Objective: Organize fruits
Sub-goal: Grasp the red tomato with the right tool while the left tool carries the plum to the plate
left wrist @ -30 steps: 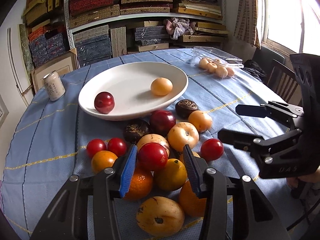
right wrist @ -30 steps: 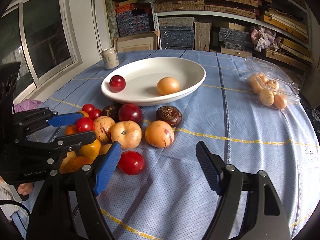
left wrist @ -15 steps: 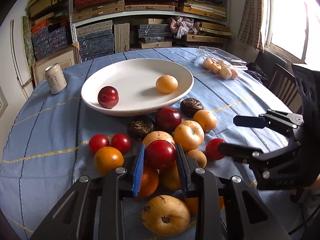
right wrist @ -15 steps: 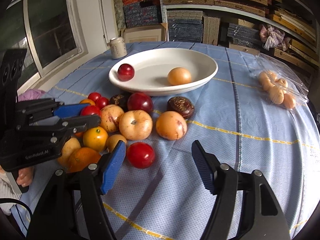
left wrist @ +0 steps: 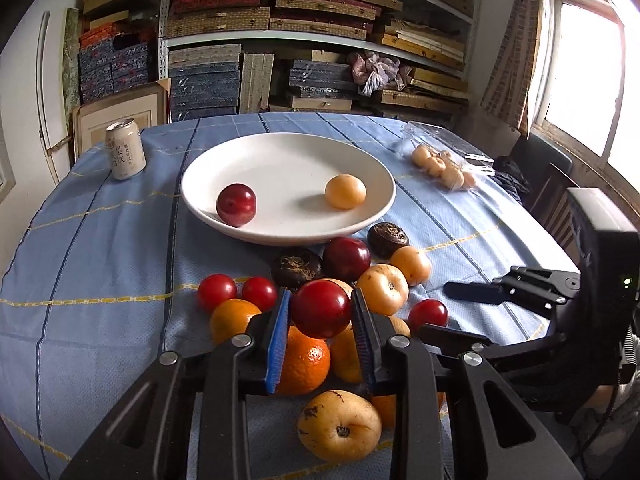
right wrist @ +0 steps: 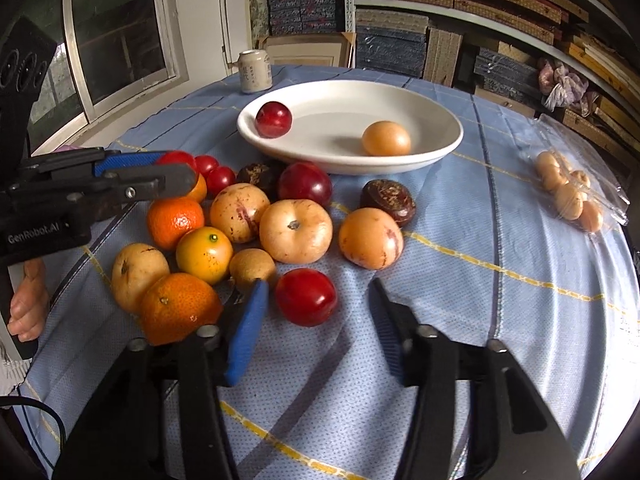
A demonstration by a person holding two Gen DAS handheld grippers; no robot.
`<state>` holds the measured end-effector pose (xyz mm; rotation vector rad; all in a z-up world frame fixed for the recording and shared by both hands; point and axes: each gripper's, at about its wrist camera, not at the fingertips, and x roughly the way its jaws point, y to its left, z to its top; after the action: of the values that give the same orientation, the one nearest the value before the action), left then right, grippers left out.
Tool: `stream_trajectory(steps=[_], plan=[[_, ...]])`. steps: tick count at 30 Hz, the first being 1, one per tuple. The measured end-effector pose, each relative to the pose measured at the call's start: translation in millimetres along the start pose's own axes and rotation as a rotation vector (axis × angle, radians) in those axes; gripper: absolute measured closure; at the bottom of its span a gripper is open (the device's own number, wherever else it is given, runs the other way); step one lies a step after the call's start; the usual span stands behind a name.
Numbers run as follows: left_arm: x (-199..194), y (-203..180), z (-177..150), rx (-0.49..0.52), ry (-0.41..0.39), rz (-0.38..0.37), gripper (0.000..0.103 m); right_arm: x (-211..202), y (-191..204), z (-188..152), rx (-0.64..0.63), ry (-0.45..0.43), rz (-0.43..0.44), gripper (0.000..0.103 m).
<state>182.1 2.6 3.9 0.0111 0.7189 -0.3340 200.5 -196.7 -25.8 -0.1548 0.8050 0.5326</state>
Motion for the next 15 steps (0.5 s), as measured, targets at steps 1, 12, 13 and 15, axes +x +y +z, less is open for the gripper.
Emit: stream_trajectory(steps=[1,12,13,15], plan=[[-1.2,-1.2,0.0,0.003,-0.003,-0.001,0.073,0.6,0.1,-0.2,0.000,0.004,0.007,0.064],[-1.7,3.6,-1.7,-0.011,-0.004,0.012,0.073,6.9,-6.4,0.0,0.046,0.026,0.076,0.071],[-0.9,5.8,-1.5,-0.016,-0.003,0.021,0.073,6.4,-8.1,-0.4,0.052,0.022,0.080,0.071],[1.4,10.2,-0.2,-0.032,0.000,0.025,0.073,3.1,-13.7,-0.8,0.075,0.005,0.082,0.071]])
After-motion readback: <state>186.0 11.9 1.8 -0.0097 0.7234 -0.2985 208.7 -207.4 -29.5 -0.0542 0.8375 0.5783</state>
